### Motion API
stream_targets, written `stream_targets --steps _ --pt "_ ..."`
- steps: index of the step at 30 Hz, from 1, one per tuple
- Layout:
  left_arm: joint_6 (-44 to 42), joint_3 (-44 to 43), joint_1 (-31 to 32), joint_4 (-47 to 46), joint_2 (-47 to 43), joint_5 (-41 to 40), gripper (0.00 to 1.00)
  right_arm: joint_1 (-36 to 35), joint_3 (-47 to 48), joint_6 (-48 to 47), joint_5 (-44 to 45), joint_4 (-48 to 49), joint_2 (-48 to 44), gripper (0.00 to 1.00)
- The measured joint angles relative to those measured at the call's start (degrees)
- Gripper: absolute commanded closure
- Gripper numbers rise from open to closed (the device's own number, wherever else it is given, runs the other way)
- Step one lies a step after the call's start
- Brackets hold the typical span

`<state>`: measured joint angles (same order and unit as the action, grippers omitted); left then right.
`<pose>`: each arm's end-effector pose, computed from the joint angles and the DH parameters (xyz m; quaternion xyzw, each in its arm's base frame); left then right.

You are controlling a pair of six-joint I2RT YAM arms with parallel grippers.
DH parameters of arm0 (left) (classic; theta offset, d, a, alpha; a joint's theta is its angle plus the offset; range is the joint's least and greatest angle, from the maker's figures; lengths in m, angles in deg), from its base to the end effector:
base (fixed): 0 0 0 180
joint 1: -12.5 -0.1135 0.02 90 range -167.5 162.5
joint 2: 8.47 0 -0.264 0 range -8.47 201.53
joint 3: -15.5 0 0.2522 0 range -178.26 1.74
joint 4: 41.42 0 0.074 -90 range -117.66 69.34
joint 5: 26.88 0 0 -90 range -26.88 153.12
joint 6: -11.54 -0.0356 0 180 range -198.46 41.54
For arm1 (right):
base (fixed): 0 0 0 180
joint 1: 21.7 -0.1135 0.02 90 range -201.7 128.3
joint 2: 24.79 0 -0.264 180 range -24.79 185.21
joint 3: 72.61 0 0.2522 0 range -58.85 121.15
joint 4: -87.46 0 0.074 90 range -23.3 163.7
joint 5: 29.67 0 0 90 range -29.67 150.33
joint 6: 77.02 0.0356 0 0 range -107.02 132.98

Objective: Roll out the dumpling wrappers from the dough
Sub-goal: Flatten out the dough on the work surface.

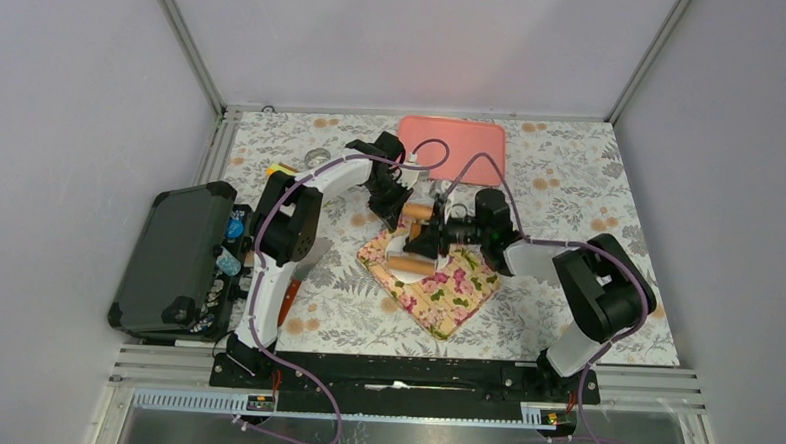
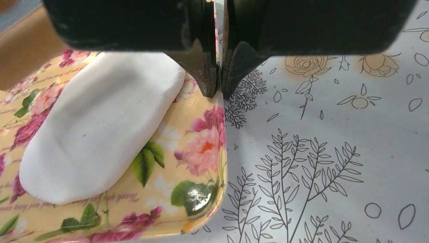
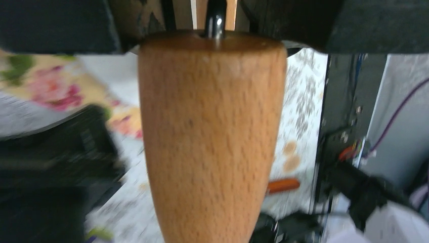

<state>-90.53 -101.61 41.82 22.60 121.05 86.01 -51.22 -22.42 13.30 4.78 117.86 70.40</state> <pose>0.3937 -0.2370 0.1591 0.3659 0.9022 -0.2122 0.0849 0.2582 0.1799 0.1744 -0.4522 0.6056 0.4956 0.4279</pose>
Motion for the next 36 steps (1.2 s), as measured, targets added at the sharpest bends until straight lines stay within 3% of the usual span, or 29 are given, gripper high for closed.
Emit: stream_targets --steps 4,9,15,36 --pt "-0.2 0.3 0.0 -0.3 -0.2 0.1 1.00 2.6 6.4 5.2 2.4 3.1 0.0 1.00" --pt "-0.3 0.4 -0.1 -0.4 -0.2 0.3 1.00 3.4 10.8 4.9 4.7 6.6 3.5 1.00" --pt "-0.3 0.4 -0.2 -0.4 -0.2 0.6 1.00 3.3 4.9 2.4 5.9 6.0 9.4 1.00" --pt "-0.1 0.6 0.0 -0.6 -0.3 0.7 1.00 1.6 -1.9 -6.6 6.4 5.5 3.0 1.00"
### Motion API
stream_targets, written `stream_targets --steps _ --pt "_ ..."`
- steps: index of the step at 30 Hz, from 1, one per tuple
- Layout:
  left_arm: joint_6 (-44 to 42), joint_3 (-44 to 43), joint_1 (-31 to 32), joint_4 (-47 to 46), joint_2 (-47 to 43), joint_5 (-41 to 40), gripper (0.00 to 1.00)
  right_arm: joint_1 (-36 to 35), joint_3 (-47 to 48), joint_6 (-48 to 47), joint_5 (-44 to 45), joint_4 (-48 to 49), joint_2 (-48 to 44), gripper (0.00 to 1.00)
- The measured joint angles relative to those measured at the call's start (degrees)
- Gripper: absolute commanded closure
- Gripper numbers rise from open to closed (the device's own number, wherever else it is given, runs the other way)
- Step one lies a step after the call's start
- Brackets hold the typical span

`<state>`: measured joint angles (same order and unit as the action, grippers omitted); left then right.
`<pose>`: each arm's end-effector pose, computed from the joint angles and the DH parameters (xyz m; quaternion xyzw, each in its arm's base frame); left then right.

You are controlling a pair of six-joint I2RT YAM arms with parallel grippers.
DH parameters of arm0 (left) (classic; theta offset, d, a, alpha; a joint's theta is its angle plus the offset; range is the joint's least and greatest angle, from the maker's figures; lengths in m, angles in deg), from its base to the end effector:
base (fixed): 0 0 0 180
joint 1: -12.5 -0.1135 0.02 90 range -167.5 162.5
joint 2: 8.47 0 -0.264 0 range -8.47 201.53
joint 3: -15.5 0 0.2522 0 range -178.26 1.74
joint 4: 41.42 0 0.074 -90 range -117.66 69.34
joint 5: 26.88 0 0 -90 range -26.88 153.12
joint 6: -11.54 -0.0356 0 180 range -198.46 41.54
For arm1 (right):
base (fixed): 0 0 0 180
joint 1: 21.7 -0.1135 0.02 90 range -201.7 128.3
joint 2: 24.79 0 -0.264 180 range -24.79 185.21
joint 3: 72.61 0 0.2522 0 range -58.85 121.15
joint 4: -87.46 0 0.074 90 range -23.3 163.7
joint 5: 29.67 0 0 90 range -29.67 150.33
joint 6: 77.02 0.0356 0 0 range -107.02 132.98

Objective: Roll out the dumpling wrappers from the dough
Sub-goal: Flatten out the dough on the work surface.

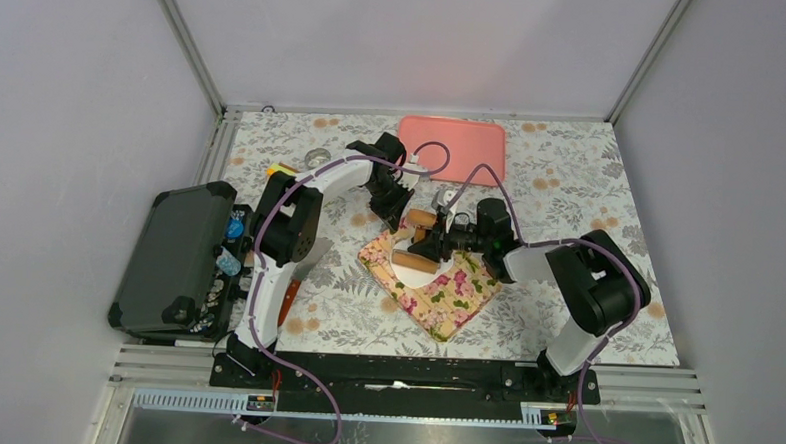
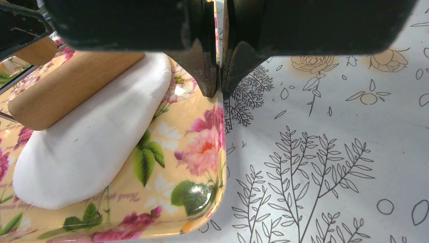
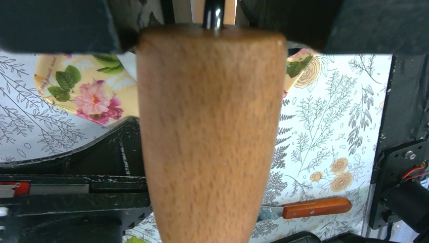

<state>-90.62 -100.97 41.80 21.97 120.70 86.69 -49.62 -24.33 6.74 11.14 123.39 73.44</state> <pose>0.3928 -0.2368 0.1592 0.3671 0.9001 -0.2181 0.0870 0.2652 0.1710 0.1582 -0.4554 0.6098 0.4274 0.4880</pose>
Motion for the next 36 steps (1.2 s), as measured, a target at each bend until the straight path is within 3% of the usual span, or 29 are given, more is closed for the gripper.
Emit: stream_targets --steps 36 --pt "0.5 0.0 0.0 0.0 0.0 0.0 1.00 -2.5 -3.3 -7.1 -6.4 -4.9 -4.3 1.00"
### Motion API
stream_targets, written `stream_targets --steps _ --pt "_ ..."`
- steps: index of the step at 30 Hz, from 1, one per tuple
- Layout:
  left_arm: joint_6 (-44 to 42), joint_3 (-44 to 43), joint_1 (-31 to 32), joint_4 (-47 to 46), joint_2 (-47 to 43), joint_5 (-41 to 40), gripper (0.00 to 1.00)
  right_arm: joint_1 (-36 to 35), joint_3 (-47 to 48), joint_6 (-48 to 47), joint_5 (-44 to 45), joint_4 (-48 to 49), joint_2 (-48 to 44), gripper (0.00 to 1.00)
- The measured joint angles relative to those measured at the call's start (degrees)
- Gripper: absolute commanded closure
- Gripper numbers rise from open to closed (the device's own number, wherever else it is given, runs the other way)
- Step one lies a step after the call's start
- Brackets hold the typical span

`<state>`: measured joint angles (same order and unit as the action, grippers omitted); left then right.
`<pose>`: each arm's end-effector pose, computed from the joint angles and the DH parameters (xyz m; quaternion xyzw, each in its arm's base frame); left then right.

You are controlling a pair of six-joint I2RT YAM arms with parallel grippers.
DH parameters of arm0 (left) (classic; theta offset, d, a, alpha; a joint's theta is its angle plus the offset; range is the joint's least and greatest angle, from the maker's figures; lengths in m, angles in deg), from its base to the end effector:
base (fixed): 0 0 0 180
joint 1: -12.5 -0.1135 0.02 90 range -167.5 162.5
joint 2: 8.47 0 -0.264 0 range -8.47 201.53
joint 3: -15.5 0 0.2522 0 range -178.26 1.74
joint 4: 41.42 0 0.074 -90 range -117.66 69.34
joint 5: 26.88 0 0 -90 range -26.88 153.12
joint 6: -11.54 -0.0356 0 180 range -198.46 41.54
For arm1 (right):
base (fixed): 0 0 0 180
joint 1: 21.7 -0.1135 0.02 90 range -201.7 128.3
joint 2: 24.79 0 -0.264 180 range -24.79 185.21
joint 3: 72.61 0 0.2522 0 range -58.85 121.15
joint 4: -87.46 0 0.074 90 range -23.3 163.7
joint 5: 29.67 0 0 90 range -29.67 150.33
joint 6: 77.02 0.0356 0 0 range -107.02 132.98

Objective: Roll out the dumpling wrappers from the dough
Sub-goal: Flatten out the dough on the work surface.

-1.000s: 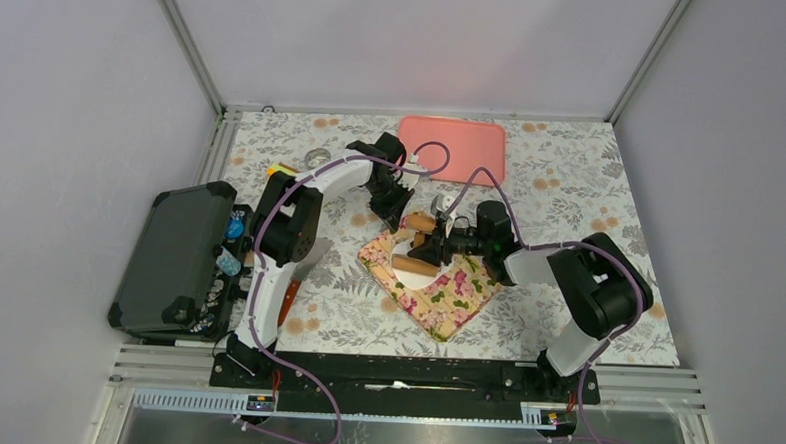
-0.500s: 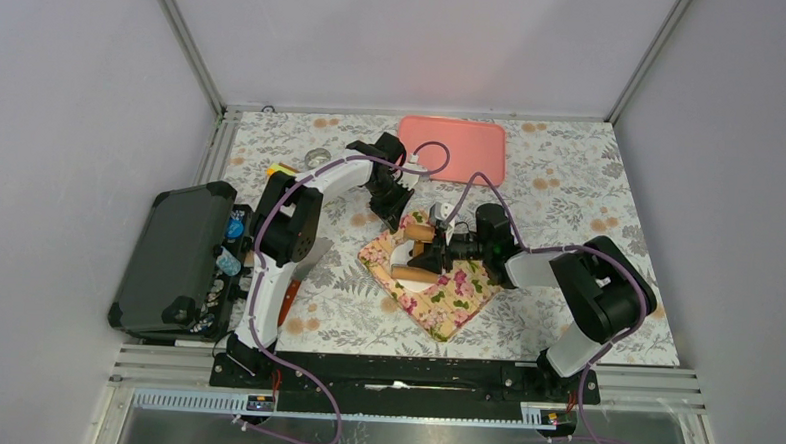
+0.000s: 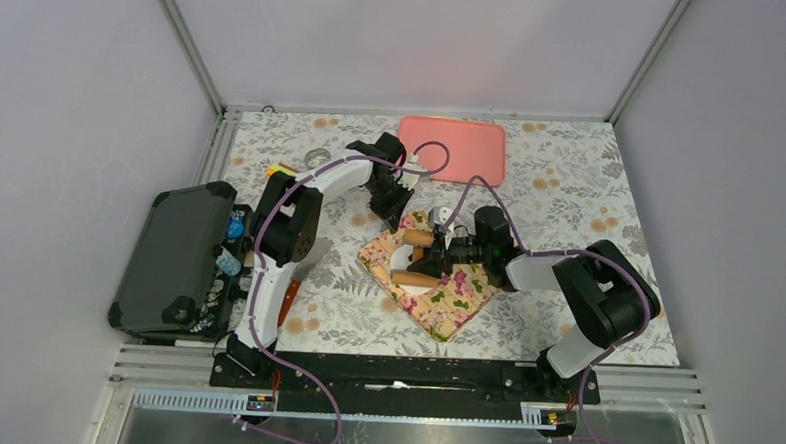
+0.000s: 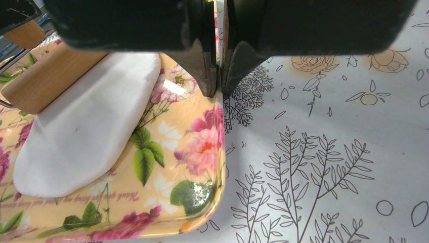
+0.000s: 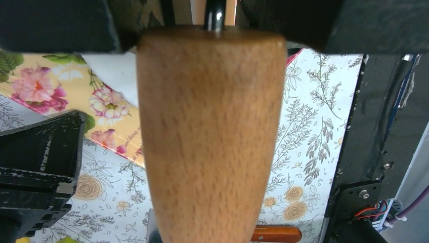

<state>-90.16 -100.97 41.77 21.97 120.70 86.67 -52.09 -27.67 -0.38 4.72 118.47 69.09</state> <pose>0.3929 -0.2365 0.1592 0.3632 0.9017 -0.2183 0.0862 0.2379 0.1736 0.1578 -0.5212 0.5615 0.4501 0.4588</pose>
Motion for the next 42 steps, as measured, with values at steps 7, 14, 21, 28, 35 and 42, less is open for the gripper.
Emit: stream_targets --steps 7,14,21,28,35,42 --pt "0.1 0.0 0.0 0.0 0.0 0.0 1.00 -0.8 -0.7 -0.1 -0.6 -1.8 -1.4 1.00" --pt "0.1 0.0 0.0 0.0 0.0 0.0 1.00 -1.3 -1.0 0.4 -2.3 -3.3 -1.7 1.00" --pt "0.2 0.0 0.0 0.1 0.0 0.0 1.00 -1.3 -2.1 4.7 -1.0 -0.8 -1.8 1.00" --pt "0.2 0.0 0.0 0.7 0.0 0.1 1.00 -1.3 -5.7 15.0 2.5 6.9 -1.8 1.00" --pt "0.3 0.0 0.0 0.7 0.0 0.1 1.00 -1.3 -7.5 20.8 5.3 10.0 -1.9 1.00" --pt "0.5 0.0 0.0 0.9 0.0 0.0 1.00 -1.3 -8.2 25.9 6.3 11.3 -1.9 1.00"
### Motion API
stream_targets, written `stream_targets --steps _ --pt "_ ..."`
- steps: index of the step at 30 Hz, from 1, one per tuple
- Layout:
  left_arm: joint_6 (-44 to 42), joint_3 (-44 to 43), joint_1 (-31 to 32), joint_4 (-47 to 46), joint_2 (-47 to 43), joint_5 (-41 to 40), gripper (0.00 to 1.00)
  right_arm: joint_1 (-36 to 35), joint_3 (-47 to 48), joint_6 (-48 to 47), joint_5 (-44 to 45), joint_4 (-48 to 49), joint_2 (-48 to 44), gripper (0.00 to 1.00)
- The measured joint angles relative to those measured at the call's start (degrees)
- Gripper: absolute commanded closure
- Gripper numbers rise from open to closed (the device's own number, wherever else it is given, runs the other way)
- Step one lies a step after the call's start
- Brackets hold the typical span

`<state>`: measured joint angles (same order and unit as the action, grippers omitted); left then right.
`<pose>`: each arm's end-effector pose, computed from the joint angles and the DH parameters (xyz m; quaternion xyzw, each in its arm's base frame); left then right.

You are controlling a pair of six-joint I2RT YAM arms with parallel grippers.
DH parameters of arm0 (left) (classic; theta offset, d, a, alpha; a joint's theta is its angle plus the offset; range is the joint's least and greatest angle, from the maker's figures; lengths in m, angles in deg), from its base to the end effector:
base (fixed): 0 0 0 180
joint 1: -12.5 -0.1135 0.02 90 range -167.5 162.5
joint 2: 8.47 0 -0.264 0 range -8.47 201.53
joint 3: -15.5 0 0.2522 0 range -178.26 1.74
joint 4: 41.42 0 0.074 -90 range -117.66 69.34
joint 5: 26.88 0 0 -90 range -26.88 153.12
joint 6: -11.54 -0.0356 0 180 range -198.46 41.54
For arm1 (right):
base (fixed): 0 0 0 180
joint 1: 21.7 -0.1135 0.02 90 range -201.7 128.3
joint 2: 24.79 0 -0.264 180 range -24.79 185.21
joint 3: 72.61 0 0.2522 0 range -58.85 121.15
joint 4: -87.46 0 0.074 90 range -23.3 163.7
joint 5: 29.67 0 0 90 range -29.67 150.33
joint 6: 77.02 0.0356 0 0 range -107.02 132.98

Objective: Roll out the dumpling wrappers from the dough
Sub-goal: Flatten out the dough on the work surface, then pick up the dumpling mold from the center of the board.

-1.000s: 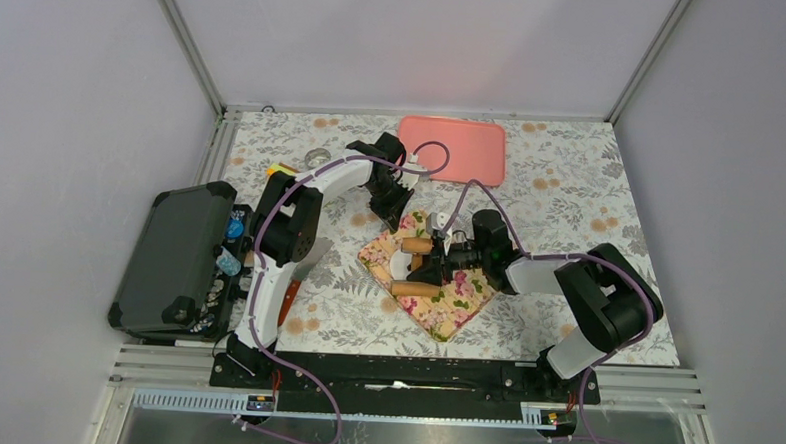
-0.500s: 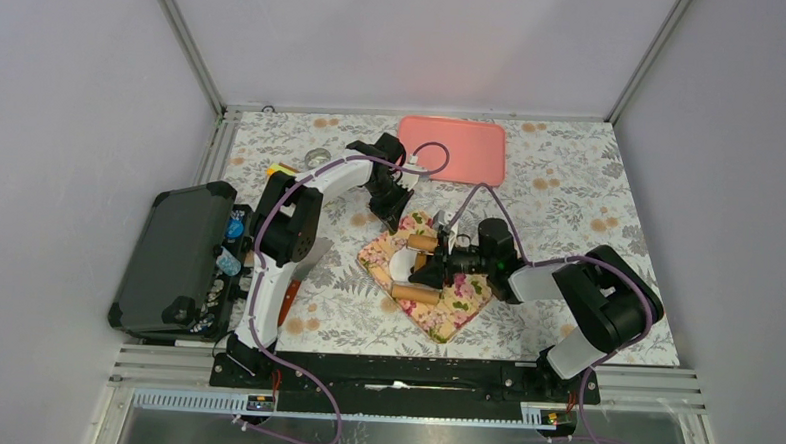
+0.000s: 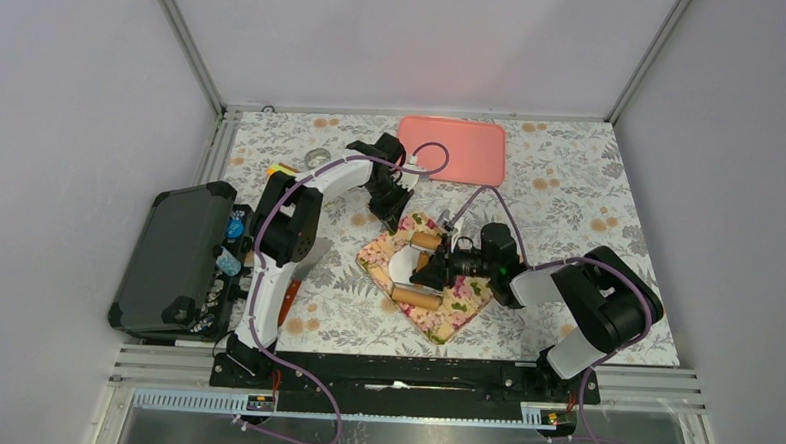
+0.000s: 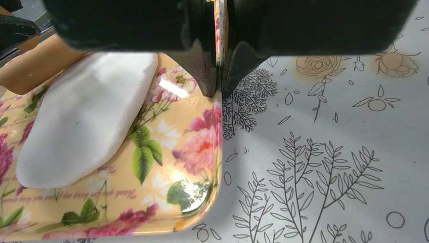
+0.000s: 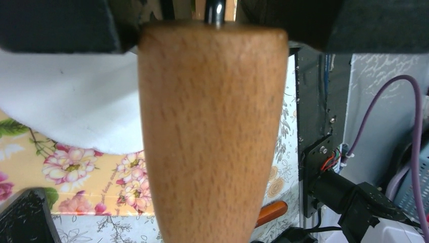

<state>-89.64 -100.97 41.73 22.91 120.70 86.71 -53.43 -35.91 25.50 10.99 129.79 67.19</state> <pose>0.3916 -0.2355 0.1588 0.3576 0.9048 -0.2179 0.0773 0.2133 0.1636 0.1483 -0.3750 0.6576 0.5157 0.4013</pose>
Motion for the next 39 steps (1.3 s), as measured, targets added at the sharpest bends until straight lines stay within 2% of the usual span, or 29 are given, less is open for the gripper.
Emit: stream_targets --steps 3,7,13,14,18,21,24,31,37,39 --pt "0.0 0.0 0.0 0.0 0.0 0.0 0.91 -0.1 0.0 2.8 0.0 0.0 -0.2 1.00" --pt "0.1 0.0 0.0 -0.4 0.0 -0.2 0.70 -0.6 2.0 8.4 -0.8 -1.8 -3.7 1.00" --pt "-0.3 0.0 -0.1 -1.4 -1.1 -0.3 0.11 -0.2 9.3 15.9 -0.9 -1.3 -13.6 1.00" --pt "-0.1 0.0 -0.2 -1.4 -1.4 -0.3 0.03 0.3 9.9 16.5 -1.1 -1.0 -15.3 1.00" --pt "-0.6 0.3 -0.8 -1.4 -3.6 -0.6 0.01 6.5 10.3 17.5 -4.8 -2.1 -22.1 1.00" --pt "-0.7 1.4 -1.9 -1.5 -7.3 -0.7 0.01 12.7 10.3 15.2 -8.7 -6.4 -25.6 1.00" --pt "-0.6 3.7 -4.0 -1.8 -13.2 -0.7 0.01 18.4 11.1 8.5 -11.4 -17.6 -29.6 1.00" --pt "-0.2 11.8 -12.6 -2.9 -28.9 -6.1 0.01 22.6 14.3 -1.4 -11.5 -34.8 -33.5 1.00" --pt "2.1 12.3 -18.2 -4.1 -27.0 -11.1 0.02 23.7 14.3 -5.6 -9.3 -38.8 -36.6 1.00" --pt "2.5 8.9 -18.9 -3.7 -23.2 -12.2 0.08 23.8 13.4 -6.6 -8.7 -38.8 -37.9 1.00"
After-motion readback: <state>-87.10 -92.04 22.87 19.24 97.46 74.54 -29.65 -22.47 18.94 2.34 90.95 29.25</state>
